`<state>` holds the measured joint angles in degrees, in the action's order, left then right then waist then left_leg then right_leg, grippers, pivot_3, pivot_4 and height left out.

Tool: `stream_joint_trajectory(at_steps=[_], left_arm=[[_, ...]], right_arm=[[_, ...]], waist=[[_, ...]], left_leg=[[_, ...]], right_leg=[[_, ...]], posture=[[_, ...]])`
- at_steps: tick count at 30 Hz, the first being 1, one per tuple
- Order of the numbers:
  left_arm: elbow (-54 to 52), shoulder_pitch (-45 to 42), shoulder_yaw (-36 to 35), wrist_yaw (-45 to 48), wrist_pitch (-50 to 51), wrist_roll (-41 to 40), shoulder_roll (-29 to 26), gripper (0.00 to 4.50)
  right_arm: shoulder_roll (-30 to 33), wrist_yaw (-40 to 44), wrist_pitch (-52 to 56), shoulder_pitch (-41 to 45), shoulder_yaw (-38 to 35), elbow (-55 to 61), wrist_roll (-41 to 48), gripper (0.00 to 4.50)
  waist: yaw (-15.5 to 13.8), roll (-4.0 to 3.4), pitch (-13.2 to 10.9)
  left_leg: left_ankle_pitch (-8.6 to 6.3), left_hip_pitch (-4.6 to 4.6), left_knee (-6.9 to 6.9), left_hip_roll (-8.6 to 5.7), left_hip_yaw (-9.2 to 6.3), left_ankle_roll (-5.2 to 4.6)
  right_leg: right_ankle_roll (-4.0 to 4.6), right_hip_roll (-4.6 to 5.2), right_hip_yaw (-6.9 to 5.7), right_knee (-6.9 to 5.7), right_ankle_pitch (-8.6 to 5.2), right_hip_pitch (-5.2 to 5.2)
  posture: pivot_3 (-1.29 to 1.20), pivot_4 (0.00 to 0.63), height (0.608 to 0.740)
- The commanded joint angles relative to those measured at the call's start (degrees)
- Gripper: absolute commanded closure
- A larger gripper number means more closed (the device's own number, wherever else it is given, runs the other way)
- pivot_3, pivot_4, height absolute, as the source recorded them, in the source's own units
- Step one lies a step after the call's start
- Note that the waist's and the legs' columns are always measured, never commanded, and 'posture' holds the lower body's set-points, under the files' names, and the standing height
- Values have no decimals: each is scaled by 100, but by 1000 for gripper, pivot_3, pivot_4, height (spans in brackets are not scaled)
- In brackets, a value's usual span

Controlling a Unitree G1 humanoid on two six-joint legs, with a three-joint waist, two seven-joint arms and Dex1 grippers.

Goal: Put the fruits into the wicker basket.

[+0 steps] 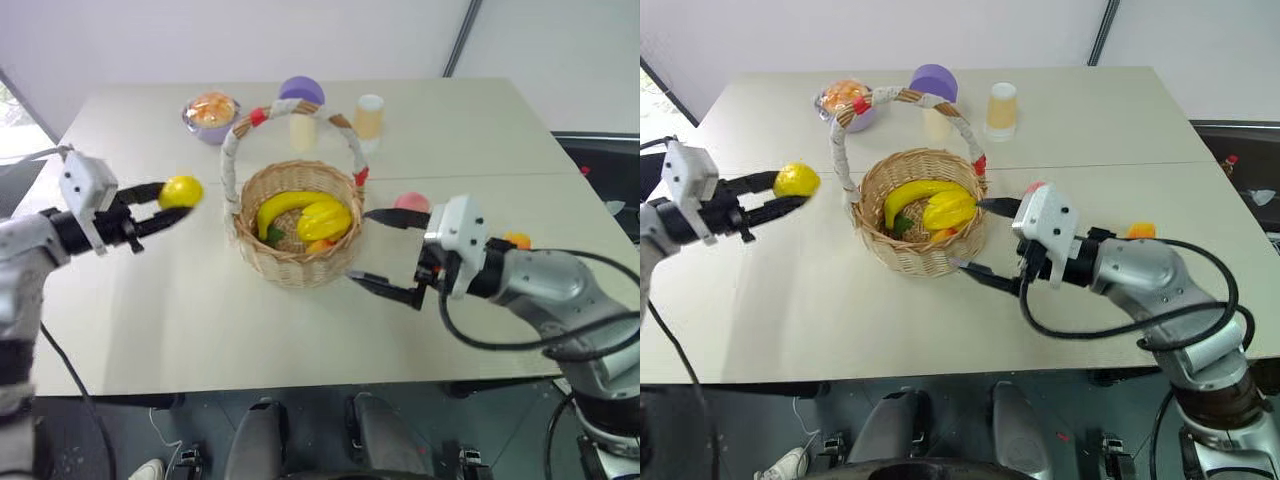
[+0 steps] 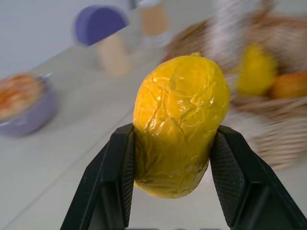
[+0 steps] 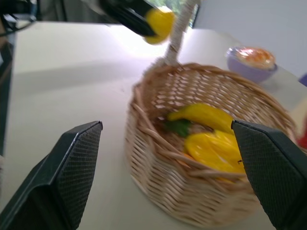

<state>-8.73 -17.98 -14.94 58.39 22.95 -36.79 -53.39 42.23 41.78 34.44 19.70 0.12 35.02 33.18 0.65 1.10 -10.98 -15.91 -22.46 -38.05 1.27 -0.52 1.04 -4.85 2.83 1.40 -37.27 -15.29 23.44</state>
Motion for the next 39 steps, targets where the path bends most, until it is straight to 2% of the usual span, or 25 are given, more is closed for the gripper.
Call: stream_joint_trajectory(at_steps=[1, 5, 9, 11, 13, 14, 15, 21, 27, 31, 38, 39], left_arm=[[-1395, -199, 206, -703, 795, -543, 225, 2692], [-1498, -1128, 1277, -1715, 1147, 115, 1172, 2692], [-896, -1552, 2034, -1856, 921, 919, 1659, 2692], [-652, -1637, 2063, -1794, 904, 971, 1803, 1694], [-516, -1690, 2063, -1686, 874, 983, 1896, 919], [-467, -1687, 2128, -1621, 790, 1118, 1863, 274], [-422, -1677, 2131, -1592, 772, 1185, 1856, 38], [-715, -1445, 1628, -1259, 1040, 612, 1855, 38], [-1267, -1065, 1606, -1213, 1312, 429, 1774, 38], [-1595, -862, 1530, -1266, 1469, 291, 1764, 38], [-1799, -687, 1481, -1415, 1590, 284, 1753, 38], [-1802, -666, 1488, -1427, 1580, 311, 1750, 3]], right_arm=[[58, 143, -209, 170, -200, -160, -73, 0], [98, 180, -268, 210, -268, -386, -210, 0], [135, -75, -28, 165, -381, -434, -307, 0], [69, -353, 188, 113, -505, -508, -329, 0], [-28, -676, 230, 19, -618, -646, -508, 0], [-78, -828, 263, -23, -654, -739, -592, 0], [-152, -980, 287, -48, -692, -845, -660, 0], [-964, -1976, 581, 385, -811, -1875, -893, 0], [-1506, -2451, 394, 1044, -814, -3434, -1254, 0], [-1755, -2516, 349, 1331, -921, -4207, -1273, 0], [-1966, -2352, 281, 1511, -904, -4752, -1260, 0], [-1983, -2333, 250, 1528, -901, -4782, -1267, 251]], waist=[[-53, -3, 0], [-80, -1, 2], [-32, -1, 2], [26, -3, 1], [31, -3, 1], [27, -3, 1], [20, -3, 1], [39, -5, 0], [30, -6, -1], [16, -6, -1], [28, -8, 1], [29, -8, 1]], left_leg=[[3, 1, -1, -1, -4, 5], [4, 14, -7, -17, 6, 6], [4, 7, -8, -33, 14, 4], [3, 3, -1, -31, 14, 3], [3, 1, 3, -29, 10, 3], [3, 1, 3, -29, 12, 3], [4, 1, 3, -29, 12, 3], [4, 2, -1, -29, 14, 3], [4, 2, 0, -29, 15, 4], [4, -1, 1, -31, 15, 4], [4, 1, 1, -31, 14, 4], [4, 1, 1, -31, 14, 4]], right_leg=[[1, 0, -5, -2, 0, -4], [1, -25, -5, -2, 0, -19], [-1, -30, -1, -4, 0, -10], [0, -33, 2, -4, -1, 0], [1, -34, 5, -7, -1, 9], [1, -34, 5, -7, -1, 8], [1, -34, 5, -7, -1, 8], [0, -31, 8, -9, -1, 7], [0, -29, 10, -11, 0, 9], [0, -25, 10, -10, 0, 8], [0, -26, 10, -10, 0, 7], [0, -26, 10, -10, 0, 7]], posture=[[0, 150, 740], [0, 150, 740], [0, 150, 740], [0, 150, 740], [0, 150, 740], [0, 150, 740], [0, 150, 740], [0, 150, 740], [0, 150, 740], [0, 150, 740], [0, 150, 740], [0, 150, 740]])
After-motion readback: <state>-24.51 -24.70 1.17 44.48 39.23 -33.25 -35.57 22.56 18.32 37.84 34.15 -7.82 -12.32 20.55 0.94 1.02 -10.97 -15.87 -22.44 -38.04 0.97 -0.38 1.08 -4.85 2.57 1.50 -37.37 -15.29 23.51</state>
